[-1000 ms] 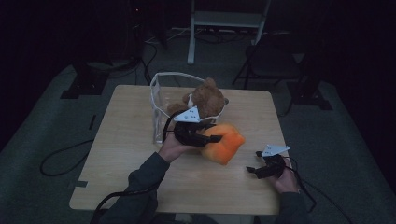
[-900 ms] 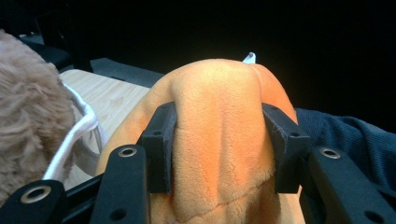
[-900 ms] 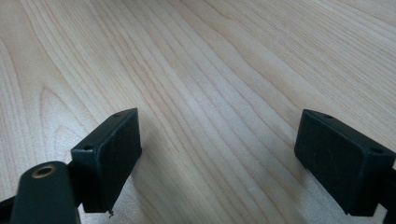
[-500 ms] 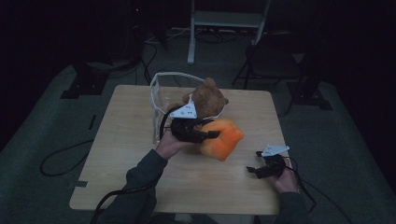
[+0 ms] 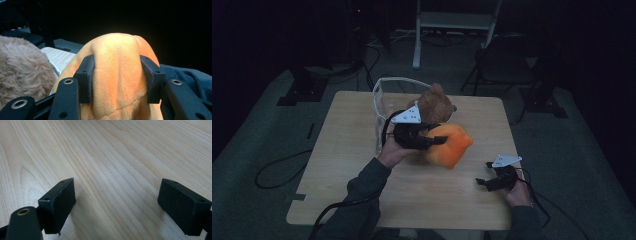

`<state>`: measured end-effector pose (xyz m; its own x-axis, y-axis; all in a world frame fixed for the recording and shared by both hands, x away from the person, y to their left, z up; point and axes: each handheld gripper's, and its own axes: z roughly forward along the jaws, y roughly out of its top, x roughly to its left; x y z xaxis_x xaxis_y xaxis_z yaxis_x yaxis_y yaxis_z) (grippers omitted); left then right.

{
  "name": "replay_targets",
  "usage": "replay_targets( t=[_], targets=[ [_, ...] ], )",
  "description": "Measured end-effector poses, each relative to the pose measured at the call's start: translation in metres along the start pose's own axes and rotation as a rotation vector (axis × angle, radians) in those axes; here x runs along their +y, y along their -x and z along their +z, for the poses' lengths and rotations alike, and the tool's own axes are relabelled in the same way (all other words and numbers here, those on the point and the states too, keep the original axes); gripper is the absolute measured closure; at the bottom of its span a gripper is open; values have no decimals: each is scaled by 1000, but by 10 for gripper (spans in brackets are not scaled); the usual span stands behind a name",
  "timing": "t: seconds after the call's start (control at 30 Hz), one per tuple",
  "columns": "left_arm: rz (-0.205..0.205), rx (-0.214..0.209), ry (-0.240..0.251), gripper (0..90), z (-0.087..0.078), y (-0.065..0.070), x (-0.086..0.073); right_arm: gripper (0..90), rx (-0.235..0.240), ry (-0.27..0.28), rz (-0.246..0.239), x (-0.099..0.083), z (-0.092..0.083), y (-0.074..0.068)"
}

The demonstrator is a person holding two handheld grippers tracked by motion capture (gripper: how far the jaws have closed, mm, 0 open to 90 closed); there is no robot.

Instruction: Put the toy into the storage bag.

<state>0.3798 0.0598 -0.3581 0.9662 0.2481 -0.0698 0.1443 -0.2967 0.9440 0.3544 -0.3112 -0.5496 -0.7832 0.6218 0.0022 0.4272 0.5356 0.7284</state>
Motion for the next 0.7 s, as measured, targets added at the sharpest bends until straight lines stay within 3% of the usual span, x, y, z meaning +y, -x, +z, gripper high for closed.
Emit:
replay_targets(
  t=[0.7],
  targets=[
    [29,20,24,525,-11,-2,17,139,-2,0,2,0,0,0]
  ],
)
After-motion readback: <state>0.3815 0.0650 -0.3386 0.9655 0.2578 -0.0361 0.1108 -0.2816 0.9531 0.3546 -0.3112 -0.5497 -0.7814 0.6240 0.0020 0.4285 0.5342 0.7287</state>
